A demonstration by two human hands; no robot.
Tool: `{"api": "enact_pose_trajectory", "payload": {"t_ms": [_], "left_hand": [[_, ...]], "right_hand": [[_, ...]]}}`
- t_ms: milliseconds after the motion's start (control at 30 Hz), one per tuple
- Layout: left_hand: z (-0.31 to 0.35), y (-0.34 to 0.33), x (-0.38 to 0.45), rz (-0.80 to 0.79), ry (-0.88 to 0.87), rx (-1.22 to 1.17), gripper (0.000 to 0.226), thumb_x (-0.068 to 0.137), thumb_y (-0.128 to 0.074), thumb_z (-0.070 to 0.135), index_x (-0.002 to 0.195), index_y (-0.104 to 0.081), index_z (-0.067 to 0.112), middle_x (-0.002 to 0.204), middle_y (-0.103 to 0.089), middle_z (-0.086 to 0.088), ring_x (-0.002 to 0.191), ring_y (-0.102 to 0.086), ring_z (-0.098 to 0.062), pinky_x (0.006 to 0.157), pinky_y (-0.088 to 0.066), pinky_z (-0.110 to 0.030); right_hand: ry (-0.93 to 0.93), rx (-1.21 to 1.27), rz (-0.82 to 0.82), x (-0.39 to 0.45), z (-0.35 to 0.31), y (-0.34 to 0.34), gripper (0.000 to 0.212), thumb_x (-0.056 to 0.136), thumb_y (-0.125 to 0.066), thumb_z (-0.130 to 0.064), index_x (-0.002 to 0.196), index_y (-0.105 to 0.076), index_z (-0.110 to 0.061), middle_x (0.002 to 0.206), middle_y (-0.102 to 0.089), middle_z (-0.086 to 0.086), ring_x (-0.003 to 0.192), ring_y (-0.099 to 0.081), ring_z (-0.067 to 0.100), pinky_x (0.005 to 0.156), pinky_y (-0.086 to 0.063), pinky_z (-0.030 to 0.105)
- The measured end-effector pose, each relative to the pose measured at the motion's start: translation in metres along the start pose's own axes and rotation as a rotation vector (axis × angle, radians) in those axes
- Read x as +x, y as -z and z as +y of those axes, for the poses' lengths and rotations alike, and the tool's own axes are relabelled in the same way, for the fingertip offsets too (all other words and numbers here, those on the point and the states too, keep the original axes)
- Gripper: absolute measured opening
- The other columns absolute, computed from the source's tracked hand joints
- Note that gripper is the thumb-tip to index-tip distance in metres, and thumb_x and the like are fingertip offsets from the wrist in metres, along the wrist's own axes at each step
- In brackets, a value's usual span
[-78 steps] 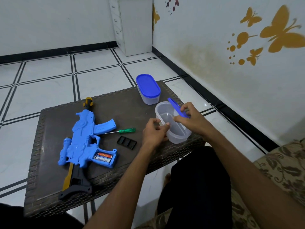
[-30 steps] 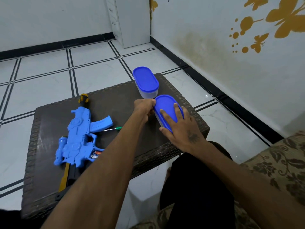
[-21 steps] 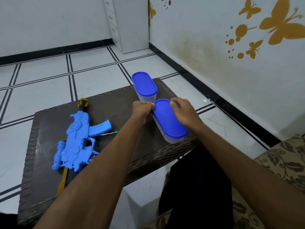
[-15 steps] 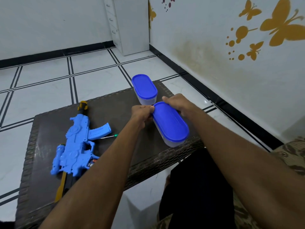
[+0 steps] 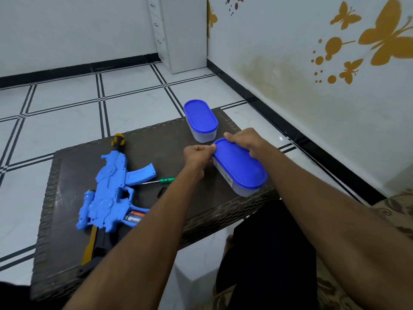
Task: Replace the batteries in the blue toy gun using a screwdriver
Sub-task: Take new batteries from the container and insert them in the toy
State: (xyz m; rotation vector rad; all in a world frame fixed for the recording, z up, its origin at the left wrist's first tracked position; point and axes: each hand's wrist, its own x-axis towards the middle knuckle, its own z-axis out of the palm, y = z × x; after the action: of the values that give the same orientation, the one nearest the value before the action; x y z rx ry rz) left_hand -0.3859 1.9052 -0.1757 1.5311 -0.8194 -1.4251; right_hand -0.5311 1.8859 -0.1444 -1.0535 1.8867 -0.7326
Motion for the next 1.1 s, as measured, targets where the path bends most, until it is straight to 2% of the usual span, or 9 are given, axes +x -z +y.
{"api": "enact_pose_trajectory", "payload": {"t_ms": [133, 267, 433, 567, 633, 767, 900, 1000, 1100], "left_hand": [[-0.013, 0.009, -0.023, -0.081, 0.006, 0.061, 0.026, 0.079, -0.080, 0.027, 0.070, -0.064, 0.008, 0.064, -0.062, -0.006, 0.057, -0.057, -0.015, 0.060, -0.056, -0.030], [-0.020, 0.010, -0.046, -0.246, 0.178, 0.056, 0.027, 0.076, -0.082, 0.025, 0.076, -0.063, 0.006, 0.072, -0.068, -0.010, 0.062, -0.064, -0.016, 0.061, -0.060, -0.028], [-0.021, 0.002, -0.049, -0.206, 0.203, 0.021, 0.021, 0.080, -0.078, 0.018, 0.077, -0.064, 0.003, 0.074, -0.070, -0.013, 0.062, -0.066, -0.016, 0.058, -0.059, -0.025], [-0.020, -0.002, -0.051, -0.145, 0.183, 0.025, 0.021, 0.081, -0.077, 0.016, 0.079, -0.064, -0.001, 0.071, -0.067, -0.013, 0.057, -0.064, -0.016, 0.052, -0.056, -0.023], [-0.019, -0.003, -0.055, -0.121, 0.164, 0.042, 0.021, 0.082, -0.076, 0.016, 0.080, -0.064, -0.001, 0.069, -0.066, -0.012, 0.054, -0.063, -0.015, 0.051, -0.055, -0.023], [-0.023, -0.001, -0.065, -0.115, 0.088, -0.001, 0.023, 0.085, -0.074, 0.018, 0.075, -0.063, 0.002, 0.070, -0.065, -0.012, 0.054, -0.061, -0.015, 0.053, -0.057, -0.024], [-0.032, 0.003, -0.080, -0.198, 0.104, -0.050, 0.031, 0.080, -0.079, 0.026, 0.090, -0.060, 0.004, 0.076, -0.065, -0.012, 0.056, -0.061, -0.015, 0.059, -0.060, -0.028], [-0.040, -0.001, -0.094, -0.291, 0.171, -0.049, 0.058, 0.075, -0.083, 0.014, 0.117, -0.044, 0.003, 0.104, -0.066, -0.020, 0.062, -0.065, -0.018, 0.058, -0.060, -0.029], [-0.041, -0.008, -0.100, -0.261, 0.182, -0.133, 0.060, 0.078, -0.076, -0.003, 0.124, -0.037, 0.003, 0.115, -0.062, -0.026, 0.065, -0.068, -0.021, 0.058, -0.061, -0.029]], "right_hand": [[0.016, -0.034, -0.058, -0.020, 0.018, 0.022, 0.034, 0.092, -0.064, -0.032, 0.101, -0.068, 0.001, 0.083, -0.057, 0.014, 0.066, -0.051, 0.021, 0.057, -0.041, 0.029], [-0.003, -0.106, -0.152, -0.045, 0.031, 0.041, 0.018, 0.093, -0.065, -0.021, 0.103, -0.068, -0.006, 0.086, -0.061, 0.012, 0.065, -0.051, 0.019, 0.053, -0.040, 0.024], [-0.003, -0.066, -0.116, -0.047, 0.032, 0.041, 0.009, 0.089, -0.068, -0.009, 0.094, -0.069, -0.001, 0.096, -0.066, 0.017, 0.076, -0.062, 0.025, 0.057, -0.049, 0.029], [-0.024, -0.116, -0.128, -0.044, 0.029, 0.041, 0.025, 0.091, -0.066, -0.011, 0.107, -0.067, 0.008, 0.087, -0.062, 0.021, 0.064, -0.053, 0.021, 0.051, -0.043, 0.025], [0.018, -0.115, -0.108, -0.047, 0.033, 0.041, 0.029, 0.090, -0.069, -0.014, 0.103, -0.066, 0.011, 0.090, -0.063, 0.030, 0.070, -0.054, 0.027, 0.060, -0.047, 0.030], [0.053, -0.054, -0.125, -0.061, 0.045, 0.045, 0.041, 0.083, -0.077, -0.027, 0.110, -0.068, 0.002, 0.111, -0.069, 0.020, 0.097, -0.067, 0.028, 0.085, -0.058, 0.042], [-0.008, -0.089, -0.345, -0.088, 0.056, 0.062, 0.049, 0.080, -0.079, -0.024, 0.124, -0.059, -0.014, 0.106, -0.069, 0.010, 0.087, -0.062, 0.024, 0.061, -0.051, 0.029], [-0.002, -0.014, -0.397, -0.098, 0.064, 0.067, 0.063, 0.077, -0.080, -0.007, 0.134, -0.052, -0.015, 0.111, -0.065, 0.015, 0.084, -0.064, 0.027, 0.066, -0.057, 0.034], [0.034, 0.046, -0.340, -0.097, 0.069, 0.061, 0.074, 0.074, -0.081, -0.003, 0.140, -0.049, -0.010, 0.117, -0.065, 0.017, 0.082, -0.071, 0.028, 0.066, -0.061, 0.035]]}}
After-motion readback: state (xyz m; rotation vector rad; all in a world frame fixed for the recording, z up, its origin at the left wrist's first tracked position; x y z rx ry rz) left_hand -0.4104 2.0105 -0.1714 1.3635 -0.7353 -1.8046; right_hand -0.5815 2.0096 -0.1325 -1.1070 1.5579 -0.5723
